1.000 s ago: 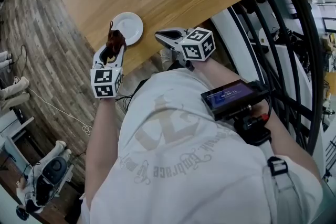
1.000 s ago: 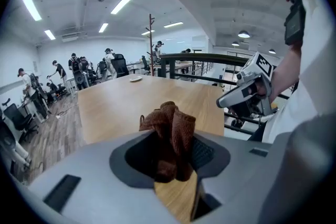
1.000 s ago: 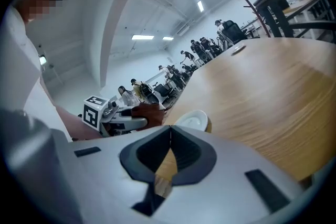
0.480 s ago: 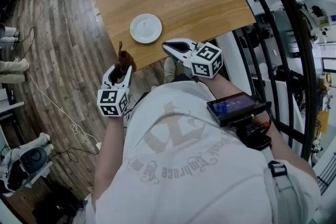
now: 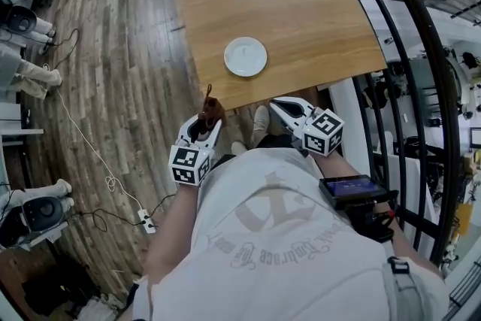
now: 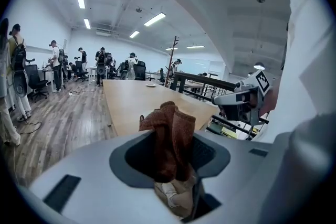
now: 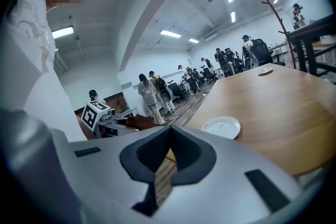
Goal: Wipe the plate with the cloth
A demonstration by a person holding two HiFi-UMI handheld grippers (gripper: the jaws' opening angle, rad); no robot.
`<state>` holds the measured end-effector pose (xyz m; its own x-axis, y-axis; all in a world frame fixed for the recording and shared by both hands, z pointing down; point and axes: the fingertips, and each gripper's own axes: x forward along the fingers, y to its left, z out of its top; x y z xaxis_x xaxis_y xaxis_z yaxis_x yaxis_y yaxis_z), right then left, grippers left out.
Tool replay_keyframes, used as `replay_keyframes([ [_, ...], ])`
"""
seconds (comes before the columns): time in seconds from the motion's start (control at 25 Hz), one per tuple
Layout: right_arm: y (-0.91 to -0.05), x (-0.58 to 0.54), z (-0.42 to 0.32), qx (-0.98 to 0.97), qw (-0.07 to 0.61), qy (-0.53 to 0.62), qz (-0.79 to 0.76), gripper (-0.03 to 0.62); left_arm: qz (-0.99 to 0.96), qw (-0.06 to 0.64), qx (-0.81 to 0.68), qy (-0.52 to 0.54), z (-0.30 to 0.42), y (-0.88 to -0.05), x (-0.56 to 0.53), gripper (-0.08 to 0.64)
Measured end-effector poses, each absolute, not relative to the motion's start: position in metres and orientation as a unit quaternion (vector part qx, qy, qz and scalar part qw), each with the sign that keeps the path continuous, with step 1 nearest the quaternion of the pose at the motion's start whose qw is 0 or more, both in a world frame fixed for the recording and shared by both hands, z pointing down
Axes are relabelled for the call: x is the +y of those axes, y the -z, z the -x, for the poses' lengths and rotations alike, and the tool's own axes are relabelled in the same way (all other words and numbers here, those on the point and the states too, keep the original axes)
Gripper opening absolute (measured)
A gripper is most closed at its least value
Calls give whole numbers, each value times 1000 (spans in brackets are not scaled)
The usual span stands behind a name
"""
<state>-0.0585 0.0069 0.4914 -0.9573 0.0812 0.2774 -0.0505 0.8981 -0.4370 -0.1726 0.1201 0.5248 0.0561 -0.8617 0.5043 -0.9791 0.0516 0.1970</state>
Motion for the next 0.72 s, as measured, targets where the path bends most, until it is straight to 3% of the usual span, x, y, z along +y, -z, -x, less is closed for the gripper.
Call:
replay_keyframes([
  [0.72,-504,5,67,-967,140,-212,-14,12,-707,247,-651,-121,172,-543,113,169],
])
